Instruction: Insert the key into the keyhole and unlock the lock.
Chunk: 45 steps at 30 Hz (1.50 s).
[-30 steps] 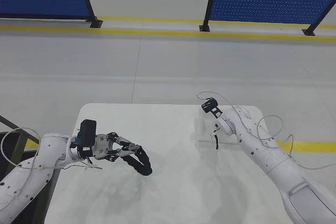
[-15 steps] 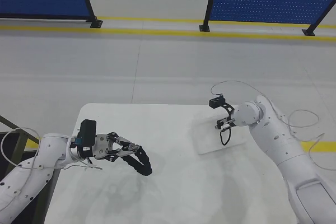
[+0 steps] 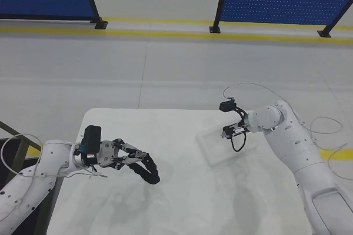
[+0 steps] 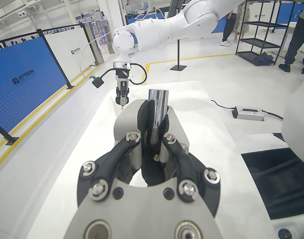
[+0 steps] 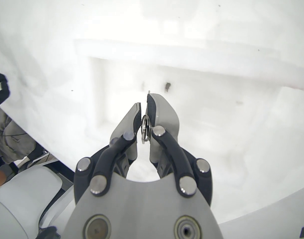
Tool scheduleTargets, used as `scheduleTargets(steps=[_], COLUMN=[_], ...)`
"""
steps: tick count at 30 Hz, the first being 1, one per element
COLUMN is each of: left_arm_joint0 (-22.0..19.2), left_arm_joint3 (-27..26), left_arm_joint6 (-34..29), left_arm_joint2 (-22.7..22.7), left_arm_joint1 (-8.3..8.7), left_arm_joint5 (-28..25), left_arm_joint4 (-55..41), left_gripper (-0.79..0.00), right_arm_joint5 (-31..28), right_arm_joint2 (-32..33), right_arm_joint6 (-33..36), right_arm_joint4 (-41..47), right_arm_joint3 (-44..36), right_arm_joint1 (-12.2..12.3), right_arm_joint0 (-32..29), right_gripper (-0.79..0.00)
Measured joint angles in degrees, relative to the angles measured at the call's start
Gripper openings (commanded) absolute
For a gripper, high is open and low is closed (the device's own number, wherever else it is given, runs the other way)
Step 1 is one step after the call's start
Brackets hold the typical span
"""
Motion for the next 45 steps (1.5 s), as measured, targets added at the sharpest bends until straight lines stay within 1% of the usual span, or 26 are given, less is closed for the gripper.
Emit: scheduleTargets(steps=[4, 7, 12, 17, 33, 35, 36, 38, 41, 43, 45], left_arm_joint0=[0.0, 0.0, 0.0, 0.0, 0.0, 0.0, 0.0, 0.0, 0.0, 0.1, 0.4], left_arm_joint3=[0.0, 0.0, 0.0, 0.0, 0.0, 0.0, 0.0, 0.0, 0.0, -0.3, -1.9], left_arm_joint6=[0.0, 0.0, 0.0, 0.0, 0.0, 0.0, 0.0, 0.0, 0.0, -0.3, -2.7], left_arm_joint2=[0.0, 0.0, 0.0, 0.0, 0.0, 0.0, 0.0, 0.0, 0.0, 0.0, 0.0], left_arm_joint1=[0.00, 0.00, 0.00, 0.00, 0.00, 0.00, 0.00, 0.00, 0.00, -0.04, -0.29], left_arm_joint5=[0.0, 0.0, 0.0, 0.0, 0.0, 0.0, 0.0, 0.0, 0.0, 0.2, 1.1], left_arm_joint4=[0.0, 0.0, 0.0, 0.0, 0.0, 0.0, 0.0, 0.0, 0.0, -0.1, -0.6], left_gripper=[-0.785, -0.785, -0.785, -0.785, -0.785, -0.785, -0.785, -0.785, -0.785, -0.785, -0.785], right_arm_joint5=[-2.1, -2.2, 1.4, 4.4, 4.6, 5.0, 5.1, 6.3, 10.5, 13.4, 16.5], right_arm_joint2=[4.3, 7.3, 11.5, 14.2, 14.3, 13.9, 13.6, 12.3, 9.4, 8.1, 7.0], right_arm_joint6=[4.8, 8.8, 13.2, 15.5, 15.5, 15.4, 15.4, 15.5, 15.5, 15.5, 15.5], right_arm_joint4=[6.9, 12.1, 20.0, 24.7, 24.9, 26.0, 28.0, 30.3, 29.0, 31.3, 33.6], right_arm_joint3=[-3.0, -6.2, -12.3, -15.4, -15.5, -15.8, -16.4, -17.3, -20.2, -22.7, -25.5], right_arm_joint1=[1.4, 2.5, 4.3, 5.4, 5.4, 5.4, 5.6, 6.2, 7.8, 9.1, 10.6], right_arm_joint0=[-1.2, -3.0, -7.1, -10.2, -10.3, -11.0, -11.6, -11.7, -10.5, -9.7, -9.0], right_gripper=[-0.785, -0.785, -0.785, -0.785, -0.785, -0.785, -0.785, -0.785, -0.785, -0.785, -0.785])
